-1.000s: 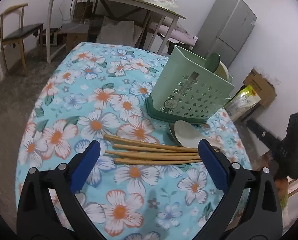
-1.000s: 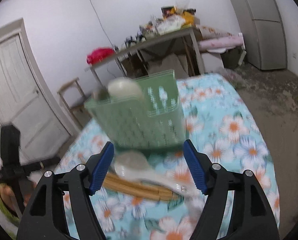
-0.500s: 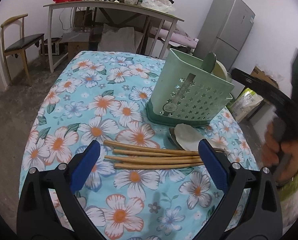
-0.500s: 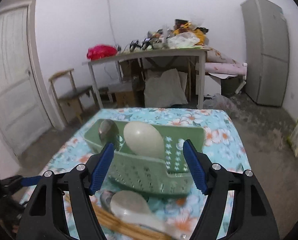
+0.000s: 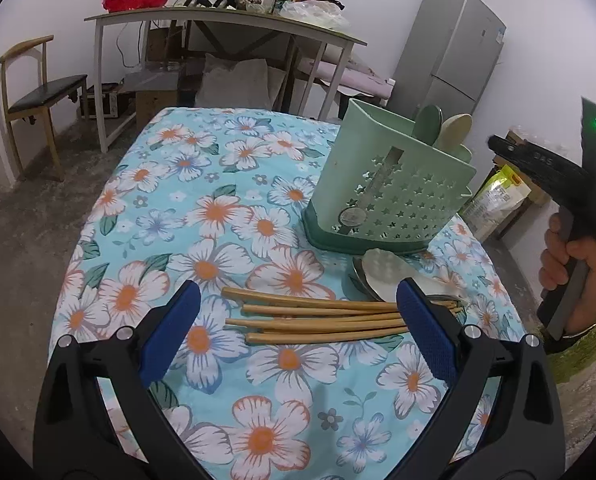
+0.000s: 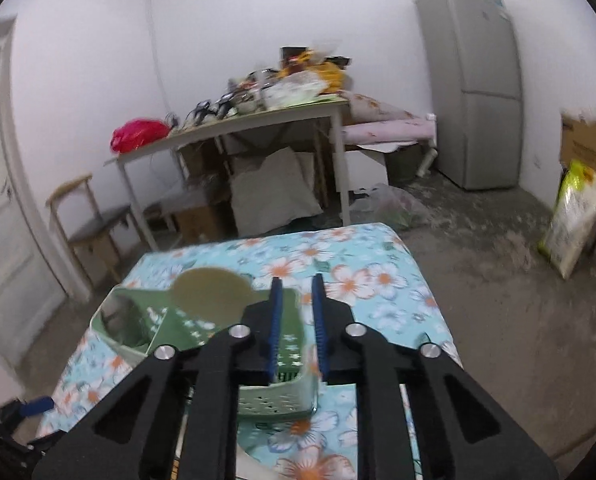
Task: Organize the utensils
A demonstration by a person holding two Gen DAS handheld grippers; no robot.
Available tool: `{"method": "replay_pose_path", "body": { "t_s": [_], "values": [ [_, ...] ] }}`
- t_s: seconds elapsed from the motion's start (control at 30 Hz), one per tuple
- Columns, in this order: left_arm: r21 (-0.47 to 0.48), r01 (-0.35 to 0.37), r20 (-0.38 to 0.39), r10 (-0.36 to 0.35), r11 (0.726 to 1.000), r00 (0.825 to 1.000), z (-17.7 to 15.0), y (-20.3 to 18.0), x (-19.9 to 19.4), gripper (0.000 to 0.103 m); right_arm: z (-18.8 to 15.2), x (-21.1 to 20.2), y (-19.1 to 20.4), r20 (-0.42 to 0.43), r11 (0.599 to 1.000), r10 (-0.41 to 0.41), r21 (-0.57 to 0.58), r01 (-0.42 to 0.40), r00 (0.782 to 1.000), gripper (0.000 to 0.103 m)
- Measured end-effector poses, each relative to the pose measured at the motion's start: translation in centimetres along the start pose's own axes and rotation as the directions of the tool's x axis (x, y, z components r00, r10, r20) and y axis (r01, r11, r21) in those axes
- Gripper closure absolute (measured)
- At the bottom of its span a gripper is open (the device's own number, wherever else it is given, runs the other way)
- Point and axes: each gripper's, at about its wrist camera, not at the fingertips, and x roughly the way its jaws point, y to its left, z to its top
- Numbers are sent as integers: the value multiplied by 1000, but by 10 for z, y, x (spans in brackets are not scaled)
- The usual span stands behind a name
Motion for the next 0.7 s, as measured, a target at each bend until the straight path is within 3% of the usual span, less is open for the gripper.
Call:
{"method": "replay_pose_path", "body": {
  "t_s": [0.13, 0.2, 0.3, 0.37, 0.4, 0.5, 0.7],
  "values": [
    [-5, 18, -3, -18, 1000, 1000, 0, 1, 2, 8, -4, 3, -32, -24, 986, 72, 152, -68, 997, 95],
    [-5, 19, -4, -19, 1000, 1000, -1, 1, 2, 8, -6, 4, -35, -21, 980, 114, 165, -109, 993, 95],
    [-3, 21, -1, -21, 1000, 1000, -1, 1, 1, 8, 0, 1, -19, -7, 979, 189, 79, -188, 982, 90],
    [-6, 21, -1, -21, 1000, 1000, -1, 2, 1, 8, 5, 3, -6, -28, 974, 224, -12, -225, 974, 51],
    [-9, 21, -1, -21, 1000, 1000, -1, 2, 0, 8, 7, 4, 2, -34, 969, 237, -69, -239, 971, 46],
    [-24, 25, -3, -25, 999, 1000, -1, 5, -2, 8, 13, 17, 16, -63, 941, 266, -198, -273, 962, 45],
    [-27, 21, -5, -21, 999, 1000, -3, 8, -5, 8, 26, 54, 19, -195, 878, 324, -303, -372, 926, 45]
  ]
}}
